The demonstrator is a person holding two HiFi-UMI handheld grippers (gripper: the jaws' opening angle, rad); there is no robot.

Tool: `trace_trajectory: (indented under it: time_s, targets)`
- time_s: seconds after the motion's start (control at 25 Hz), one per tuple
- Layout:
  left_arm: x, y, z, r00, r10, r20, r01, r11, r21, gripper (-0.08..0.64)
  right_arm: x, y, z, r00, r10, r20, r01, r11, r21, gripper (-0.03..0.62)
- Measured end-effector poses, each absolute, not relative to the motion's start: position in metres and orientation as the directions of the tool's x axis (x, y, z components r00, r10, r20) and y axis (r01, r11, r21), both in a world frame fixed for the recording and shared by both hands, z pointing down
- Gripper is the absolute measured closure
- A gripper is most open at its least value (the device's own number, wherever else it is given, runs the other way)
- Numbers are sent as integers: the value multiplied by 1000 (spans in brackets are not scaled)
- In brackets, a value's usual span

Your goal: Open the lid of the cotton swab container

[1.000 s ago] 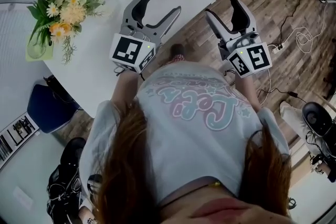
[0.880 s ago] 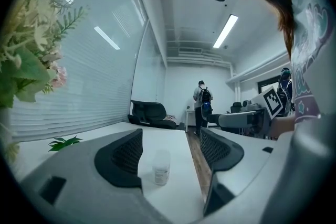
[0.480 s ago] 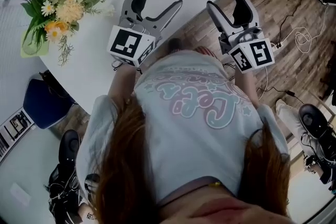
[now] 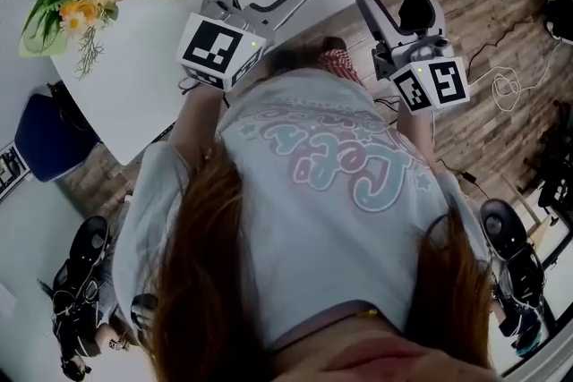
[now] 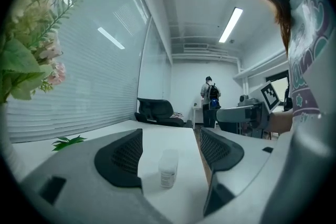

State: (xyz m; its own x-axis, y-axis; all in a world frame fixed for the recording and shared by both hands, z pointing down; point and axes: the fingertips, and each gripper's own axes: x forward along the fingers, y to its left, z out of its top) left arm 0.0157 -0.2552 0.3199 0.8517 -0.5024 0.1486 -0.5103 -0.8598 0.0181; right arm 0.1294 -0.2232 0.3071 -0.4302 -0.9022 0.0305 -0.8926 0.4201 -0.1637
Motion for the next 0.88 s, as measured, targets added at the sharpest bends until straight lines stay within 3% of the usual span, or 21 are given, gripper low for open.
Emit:
trace_trajectory:
  time_s: [0.88]
  targets:
    - [37, -271, 341, 730, -659, 183, -677, -733, 60, 238, 144, -275, 311, -659, -752, 32, -744, 645, -173, 235]
